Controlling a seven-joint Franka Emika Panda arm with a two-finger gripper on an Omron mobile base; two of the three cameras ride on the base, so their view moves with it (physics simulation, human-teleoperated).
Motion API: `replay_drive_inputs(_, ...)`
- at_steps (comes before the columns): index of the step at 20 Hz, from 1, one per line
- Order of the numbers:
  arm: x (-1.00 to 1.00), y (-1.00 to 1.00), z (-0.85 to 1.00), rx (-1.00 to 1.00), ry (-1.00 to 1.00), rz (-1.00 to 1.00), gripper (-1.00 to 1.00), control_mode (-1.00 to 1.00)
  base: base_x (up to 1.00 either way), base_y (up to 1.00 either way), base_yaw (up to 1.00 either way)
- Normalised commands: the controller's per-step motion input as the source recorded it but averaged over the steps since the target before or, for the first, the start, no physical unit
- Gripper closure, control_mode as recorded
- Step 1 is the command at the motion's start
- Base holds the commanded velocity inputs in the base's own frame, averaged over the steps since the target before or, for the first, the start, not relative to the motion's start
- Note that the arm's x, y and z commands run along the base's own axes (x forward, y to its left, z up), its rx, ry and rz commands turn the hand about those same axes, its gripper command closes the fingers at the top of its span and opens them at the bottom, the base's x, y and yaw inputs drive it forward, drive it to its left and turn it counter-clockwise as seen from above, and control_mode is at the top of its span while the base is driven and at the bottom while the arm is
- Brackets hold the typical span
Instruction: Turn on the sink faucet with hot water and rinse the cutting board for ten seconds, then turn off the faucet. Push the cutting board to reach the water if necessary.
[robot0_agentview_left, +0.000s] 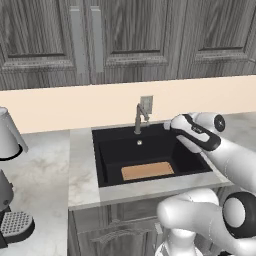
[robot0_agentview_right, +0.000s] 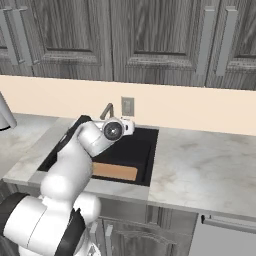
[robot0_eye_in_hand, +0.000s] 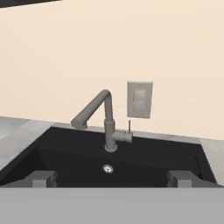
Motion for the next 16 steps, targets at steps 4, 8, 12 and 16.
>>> replay_drive_inputs(4,0.26,0.00,0.00,0.02,0.00,0.00,-1.00,-1.00,0.00,0.00,0.00)
replay_drive_inputs(8,0.25,0.00,-0.01,0.02,0.00,0.00,-1.00,-1.00,0.00,0.00,0.00)
replay_drive_inputs(12,0.24,0.00,-0.03,0.01,0.00,0.00,-1.00,-1.00,0.00,0.00,0.00)
replay_drive_inputs(16,0.20,0.00,-0.05,0.01,0.00,0.00,-1.00,-1.00,0.00,0.00,0.00)
